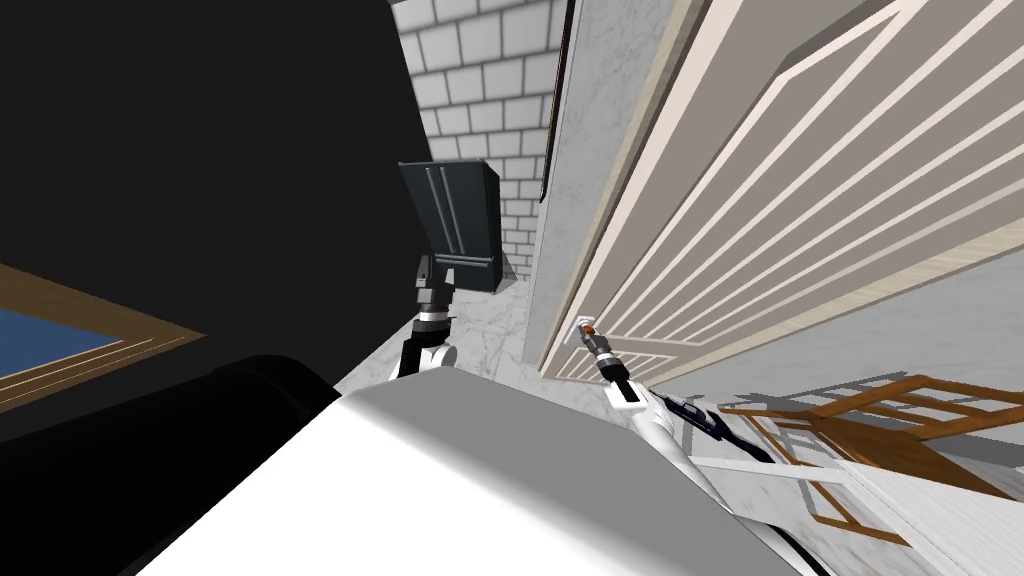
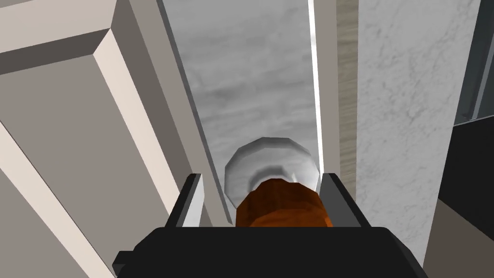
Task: Push the door open
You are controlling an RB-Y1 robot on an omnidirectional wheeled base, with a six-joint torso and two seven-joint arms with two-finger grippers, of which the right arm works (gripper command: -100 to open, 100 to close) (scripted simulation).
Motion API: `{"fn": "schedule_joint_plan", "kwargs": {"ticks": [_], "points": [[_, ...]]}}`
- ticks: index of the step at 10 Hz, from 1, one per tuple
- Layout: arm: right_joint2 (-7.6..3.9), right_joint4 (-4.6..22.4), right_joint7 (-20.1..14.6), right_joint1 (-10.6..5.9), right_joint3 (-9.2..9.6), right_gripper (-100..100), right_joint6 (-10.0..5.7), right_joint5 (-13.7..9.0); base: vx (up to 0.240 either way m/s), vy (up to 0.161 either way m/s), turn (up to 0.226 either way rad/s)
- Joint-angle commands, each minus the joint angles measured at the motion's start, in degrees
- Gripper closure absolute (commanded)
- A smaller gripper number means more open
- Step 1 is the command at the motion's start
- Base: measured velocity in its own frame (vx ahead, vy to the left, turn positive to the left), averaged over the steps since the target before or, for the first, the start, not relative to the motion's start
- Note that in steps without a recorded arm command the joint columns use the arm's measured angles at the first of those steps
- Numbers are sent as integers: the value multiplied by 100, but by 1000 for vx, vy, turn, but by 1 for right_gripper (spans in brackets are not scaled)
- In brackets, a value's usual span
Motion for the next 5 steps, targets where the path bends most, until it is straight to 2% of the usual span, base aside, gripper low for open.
{"fn": "schedule_joint_plan", "kwargs": {"ticks": [1,5], "points": [[-70,-59,-166,-42,-82,100,62,-133,-25,-90,66],[56,-67,-625,-78,-50,100,74,-504,-41,-127,134]]}}
